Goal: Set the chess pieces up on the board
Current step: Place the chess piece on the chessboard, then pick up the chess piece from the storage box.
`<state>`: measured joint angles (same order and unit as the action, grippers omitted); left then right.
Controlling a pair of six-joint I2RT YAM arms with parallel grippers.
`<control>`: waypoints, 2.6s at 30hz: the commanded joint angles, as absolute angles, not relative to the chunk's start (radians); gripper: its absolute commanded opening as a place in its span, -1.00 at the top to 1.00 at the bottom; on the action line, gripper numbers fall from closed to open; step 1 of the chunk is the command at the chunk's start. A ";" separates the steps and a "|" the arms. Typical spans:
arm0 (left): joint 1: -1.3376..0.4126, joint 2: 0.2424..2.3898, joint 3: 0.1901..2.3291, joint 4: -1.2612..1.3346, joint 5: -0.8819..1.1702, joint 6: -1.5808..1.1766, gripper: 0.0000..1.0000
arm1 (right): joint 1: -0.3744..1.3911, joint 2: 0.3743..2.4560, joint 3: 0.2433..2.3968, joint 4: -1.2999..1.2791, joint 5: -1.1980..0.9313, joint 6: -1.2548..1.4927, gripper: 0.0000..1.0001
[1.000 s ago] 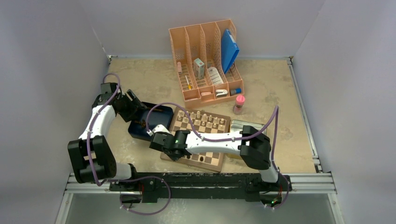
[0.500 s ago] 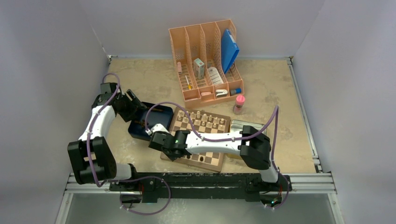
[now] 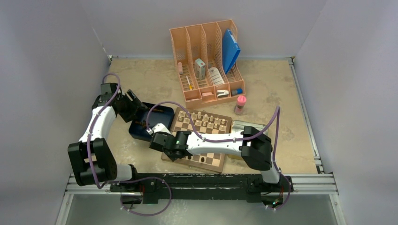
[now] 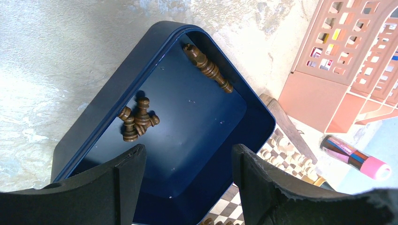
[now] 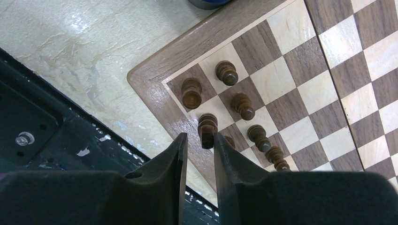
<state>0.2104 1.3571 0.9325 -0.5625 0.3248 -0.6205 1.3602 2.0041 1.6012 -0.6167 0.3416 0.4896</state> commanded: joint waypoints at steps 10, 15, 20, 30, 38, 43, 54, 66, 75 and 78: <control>0.219 1.300 0.925 -0.546 0.266 -0.674 -0.32 | 1.355 1.896 1.604 -0.633 0.397 0.536 0.28; 0.219 1.305 0.945 -0.576 0.233 -0.735 -0.27 | 1.355 1.821 1.578 -0.594 0.410 0.551 0.16; 0.219 1.355 0.978 -0.619 0.183 -0.842 -0.09 | 1.355 1.725 1.520 -0.520 0.447 0.563 0.11; 0.193 1.324 0.976 -0.569 0.134 -0.989 0.14 | 1.354 1.455 1.310 -0.324 0.504 0.579 0.16; 0.063 1.355 1.046 -0.763 -0.076 -1.135 0.24 | 1.355 1.363 1.227 -0.271 0.511 0.571 0.17; 0.056 1.363 1.012 -0.771 -0.087 -1.121 0.21 | 1.355 1.353 1.211 -0.254 0.511 0.558 0.17; -0.027 1.530 1.033 -0.713 -0.166 -0.978 0.26 | 1.355 1.347 1.200 -0.234 0.521 0.549 0.17; -0.029 1.619 1.042 -0.720 -0.216 -0.929 0.27 | 1.355 1.361 1.207 -0.234 0.536 0.533 0.18; -0.035 1.663 1.046 -0.683 -0.164 -0.889 0.22 | 1.354 1.353 1.204 -0.232 0.541 0.528 0.18; -0.045 1.666 1.049 -0.686 -0.154 -0.886 0.20 | 1.355 1.341 1.195 -0.232 0.542 0.530 0.18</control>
<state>-0.0299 1.6585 1.0138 -0.7033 -0.1680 -0.9119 1.3582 1.3766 1.2015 -0.2710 0.5068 0.5385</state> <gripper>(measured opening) 0.393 0.412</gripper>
